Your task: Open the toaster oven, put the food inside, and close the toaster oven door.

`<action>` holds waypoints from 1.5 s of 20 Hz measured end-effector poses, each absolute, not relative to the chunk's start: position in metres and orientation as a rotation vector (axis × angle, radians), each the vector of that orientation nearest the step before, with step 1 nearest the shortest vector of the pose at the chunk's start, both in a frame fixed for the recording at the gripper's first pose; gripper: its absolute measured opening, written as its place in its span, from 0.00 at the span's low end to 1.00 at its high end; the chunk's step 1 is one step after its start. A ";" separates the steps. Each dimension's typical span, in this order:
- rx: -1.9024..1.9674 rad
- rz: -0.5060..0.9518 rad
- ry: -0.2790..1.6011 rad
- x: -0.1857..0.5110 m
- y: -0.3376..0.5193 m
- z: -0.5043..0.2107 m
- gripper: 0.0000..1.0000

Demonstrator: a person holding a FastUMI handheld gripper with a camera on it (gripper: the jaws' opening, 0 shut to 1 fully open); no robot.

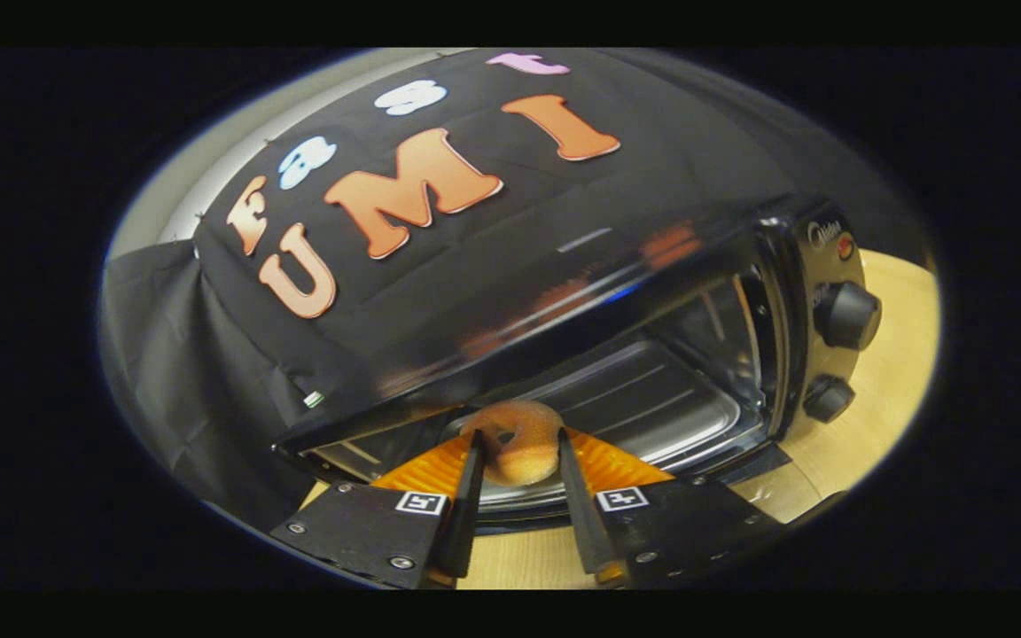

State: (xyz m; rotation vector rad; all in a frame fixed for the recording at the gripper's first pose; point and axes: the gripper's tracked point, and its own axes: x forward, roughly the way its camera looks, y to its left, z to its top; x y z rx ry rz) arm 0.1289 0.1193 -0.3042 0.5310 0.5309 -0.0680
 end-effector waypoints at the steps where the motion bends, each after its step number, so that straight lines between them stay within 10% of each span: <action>1: 0.514 -0.070 0.522 0.130 0.117 -0.303 0.50; 6: 0.483 -0.043 0.530 0.121 0.120 -0.298 0.84; 30: 0.322 0.116 0.779 -0.095 0.125 -0.307 0.90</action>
